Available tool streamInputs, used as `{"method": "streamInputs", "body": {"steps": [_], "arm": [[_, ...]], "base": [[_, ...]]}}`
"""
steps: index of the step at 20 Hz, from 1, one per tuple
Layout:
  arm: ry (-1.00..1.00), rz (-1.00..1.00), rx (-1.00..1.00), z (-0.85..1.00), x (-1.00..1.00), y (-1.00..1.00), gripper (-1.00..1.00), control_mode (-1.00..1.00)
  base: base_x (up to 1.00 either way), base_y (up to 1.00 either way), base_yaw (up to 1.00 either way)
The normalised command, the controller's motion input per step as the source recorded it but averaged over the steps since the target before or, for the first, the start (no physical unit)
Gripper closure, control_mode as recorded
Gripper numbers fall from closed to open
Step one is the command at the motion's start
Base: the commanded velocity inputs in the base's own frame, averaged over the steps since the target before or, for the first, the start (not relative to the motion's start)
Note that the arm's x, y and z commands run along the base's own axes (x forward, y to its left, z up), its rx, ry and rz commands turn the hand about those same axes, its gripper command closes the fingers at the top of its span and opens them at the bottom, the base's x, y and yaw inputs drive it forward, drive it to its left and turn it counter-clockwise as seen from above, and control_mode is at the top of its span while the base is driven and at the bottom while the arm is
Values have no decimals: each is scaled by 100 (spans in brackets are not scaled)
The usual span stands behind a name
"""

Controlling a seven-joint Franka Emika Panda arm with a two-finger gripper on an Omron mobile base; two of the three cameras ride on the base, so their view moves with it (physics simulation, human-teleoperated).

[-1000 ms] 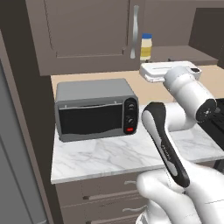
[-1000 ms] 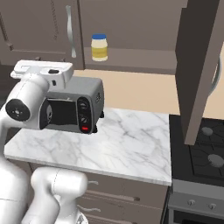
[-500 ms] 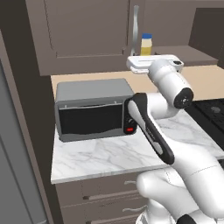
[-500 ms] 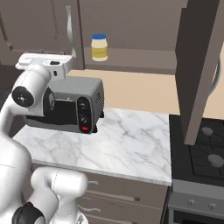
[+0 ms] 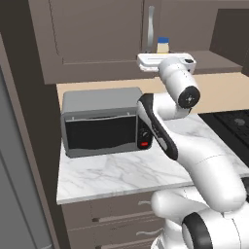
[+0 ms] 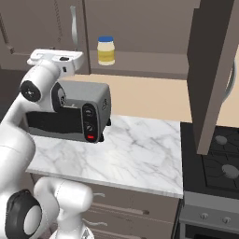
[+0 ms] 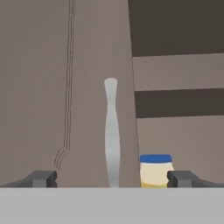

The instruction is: Move the condiment bottle and mayonnaise from the cabinet to the dining counter.

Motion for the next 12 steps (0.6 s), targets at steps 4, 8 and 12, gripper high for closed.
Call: {"method": "streamInputs", "body": {"steps": [4,8,12], "arm": [[0,-1,0,2,47,1,-100,-100],[0,0,0,1,44,0,-100,-100],[0,0,0,2,46,0,-100,-100]], "base": [[0,0,0],[0,0,0],[0,0,0]]}}
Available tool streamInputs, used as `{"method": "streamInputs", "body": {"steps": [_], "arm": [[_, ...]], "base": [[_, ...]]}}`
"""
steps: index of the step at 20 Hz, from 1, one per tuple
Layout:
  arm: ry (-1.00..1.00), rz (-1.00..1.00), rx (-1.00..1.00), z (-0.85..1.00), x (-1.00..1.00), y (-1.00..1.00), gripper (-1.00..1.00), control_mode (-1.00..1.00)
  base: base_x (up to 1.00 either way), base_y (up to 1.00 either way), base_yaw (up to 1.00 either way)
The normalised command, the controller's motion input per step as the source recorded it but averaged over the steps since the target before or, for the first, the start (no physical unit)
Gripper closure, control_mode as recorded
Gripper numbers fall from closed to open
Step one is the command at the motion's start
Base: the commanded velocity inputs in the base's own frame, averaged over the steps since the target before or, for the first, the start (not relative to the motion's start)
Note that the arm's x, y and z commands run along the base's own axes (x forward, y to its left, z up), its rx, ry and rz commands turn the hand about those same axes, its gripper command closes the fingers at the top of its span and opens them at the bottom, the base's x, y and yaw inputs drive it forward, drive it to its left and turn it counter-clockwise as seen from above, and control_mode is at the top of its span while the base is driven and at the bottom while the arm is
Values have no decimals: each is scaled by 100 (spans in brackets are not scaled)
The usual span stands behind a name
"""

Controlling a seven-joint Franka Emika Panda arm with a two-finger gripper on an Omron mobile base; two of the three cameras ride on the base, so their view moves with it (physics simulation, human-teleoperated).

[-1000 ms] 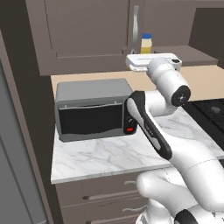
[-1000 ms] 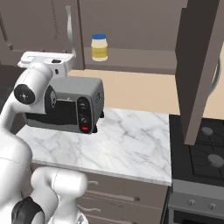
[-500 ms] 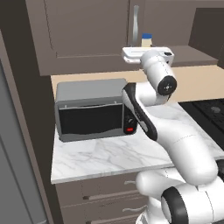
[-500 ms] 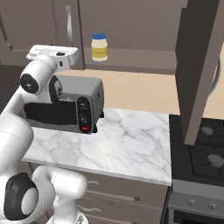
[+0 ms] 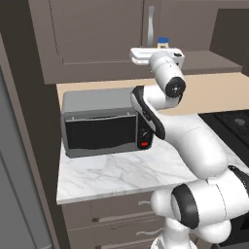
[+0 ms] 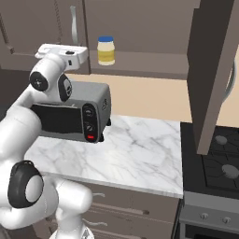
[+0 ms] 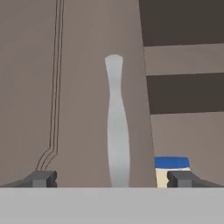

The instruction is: Move the condiment bottle and mayonnaise from the cabinet to the dining counter.

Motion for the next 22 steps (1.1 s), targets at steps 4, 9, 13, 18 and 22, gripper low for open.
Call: {"method": "streamInputs", "body": {"steps": [4,9,13,18,22], "arm": [[0,0,0,0,48,0,-100,-100],[0,0,0,0,48,0,-100,-100],[-1,0,0,1,47,0,-100,-100],[0,0,0,0,49,9,-100,-100],[0,0,0,0,47,22,-100,-100]], "base": [[0,0,0],[0,0,0],[0,0,0],[0,0,0],[0,0,0]]}}
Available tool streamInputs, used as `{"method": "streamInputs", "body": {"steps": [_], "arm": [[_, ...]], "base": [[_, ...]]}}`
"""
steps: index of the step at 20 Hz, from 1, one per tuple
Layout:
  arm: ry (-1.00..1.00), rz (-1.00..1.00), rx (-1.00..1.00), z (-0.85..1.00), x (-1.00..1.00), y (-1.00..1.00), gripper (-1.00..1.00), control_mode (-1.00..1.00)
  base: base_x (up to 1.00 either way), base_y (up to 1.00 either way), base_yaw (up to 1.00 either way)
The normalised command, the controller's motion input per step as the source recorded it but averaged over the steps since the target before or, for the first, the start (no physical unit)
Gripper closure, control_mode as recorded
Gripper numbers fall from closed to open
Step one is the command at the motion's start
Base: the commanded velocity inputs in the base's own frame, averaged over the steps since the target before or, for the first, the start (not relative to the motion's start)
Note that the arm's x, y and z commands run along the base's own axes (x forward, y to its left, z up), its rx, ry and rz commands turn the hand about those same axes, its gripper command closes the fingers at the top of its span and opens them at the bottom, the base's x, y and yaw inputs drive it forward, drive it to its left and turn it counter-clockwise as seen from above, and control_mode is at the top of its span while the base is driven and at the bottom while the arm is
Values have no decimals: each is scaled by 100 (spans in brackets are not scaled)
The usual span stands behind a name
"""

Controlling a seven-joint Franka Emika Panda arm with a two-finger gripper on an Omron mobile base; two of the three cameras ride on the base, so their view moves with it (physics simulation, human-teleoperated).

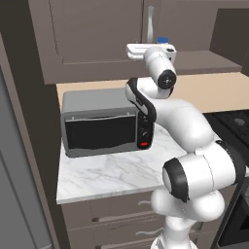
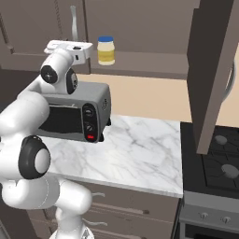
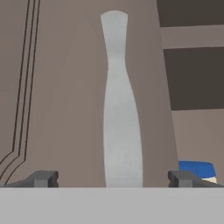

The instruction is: Move the condiment bottle and mayonnaise from the cabinet to the dining counter.

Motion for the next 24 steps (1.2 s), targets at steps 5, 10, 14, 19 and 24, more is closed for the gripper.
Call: {"method": "streamInputs", "body": {"steps": [5,10,14,19,24], "arm": [[0,5,0,0,20,67,100,-100],[0,16,-4,0,-8,89,100,-100],[0,18,-6,0,-43,87,100,-100],[-1,16,-8,0,-78,70,100,-100],[-4,9,-6,2,-100,37,100,-100]], "base": [[0,0,0],[0,0,0],[0,0,0],[0,0,0],[0,0,0]]}}
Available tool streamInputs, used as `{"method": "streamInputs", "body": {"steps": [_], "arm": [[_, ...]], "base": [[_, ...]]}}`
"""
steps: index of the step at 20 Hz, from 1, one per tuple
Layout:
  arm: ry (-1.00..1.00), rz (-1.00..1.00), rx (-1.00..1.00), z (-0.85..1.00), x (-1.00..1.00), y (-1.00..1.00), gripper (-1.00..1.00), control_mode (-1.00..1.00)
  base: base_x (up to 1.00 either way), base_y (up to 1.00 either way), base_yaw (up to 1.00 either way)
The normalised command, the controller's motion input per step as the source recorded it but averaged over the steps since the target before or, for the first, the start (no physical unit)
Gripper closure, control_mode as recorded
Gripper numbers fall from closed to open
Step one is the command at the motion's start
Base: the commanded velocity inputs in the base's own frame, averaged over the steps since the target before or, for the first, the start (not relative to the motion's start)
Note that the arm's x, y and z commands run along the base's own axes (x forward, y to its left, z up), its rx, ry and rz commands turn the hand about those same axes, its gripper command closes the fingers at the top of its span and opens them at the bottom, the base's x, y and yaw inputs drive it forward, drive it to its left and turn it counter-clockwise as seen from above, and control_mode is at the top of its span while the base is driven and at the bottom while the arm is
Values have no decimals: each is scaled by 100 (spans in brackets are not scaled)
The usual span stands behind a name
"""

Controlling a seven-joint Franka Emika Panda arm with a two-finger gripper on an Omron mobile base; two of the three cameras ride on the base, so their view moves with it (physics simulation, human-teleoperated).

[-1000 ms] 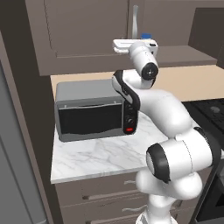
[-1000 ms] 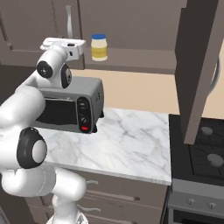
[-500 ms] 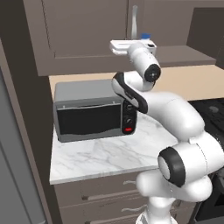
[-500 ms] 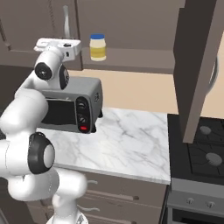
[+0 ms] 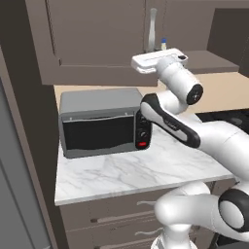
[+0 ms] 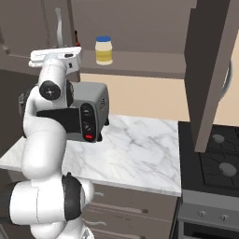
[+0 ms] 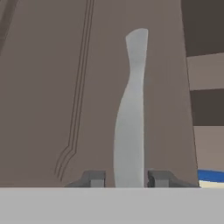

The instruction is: Move the condiment bottle and mayonnaise from the cabinet to the dining counter.

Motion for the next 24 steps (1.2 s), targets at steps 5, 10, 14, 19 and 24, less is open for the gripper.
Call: {"method": "streamInputs", "body": {"steps": [5,10,14,19,24], "arm": [[0,4,-4,7,-100,29,100,-100],[0,1,-4,6,-100,42,100,-100],[0,0,-6,1,-100,69,100,-100],[0,0,-5,5,-85,46,-100,-100],[10,-5,0,2,-46,-81,-100,-100]], "base": [[0,0,0],[0,0,0],[0,0,0],[0,0,0],[0,0,0]]}}
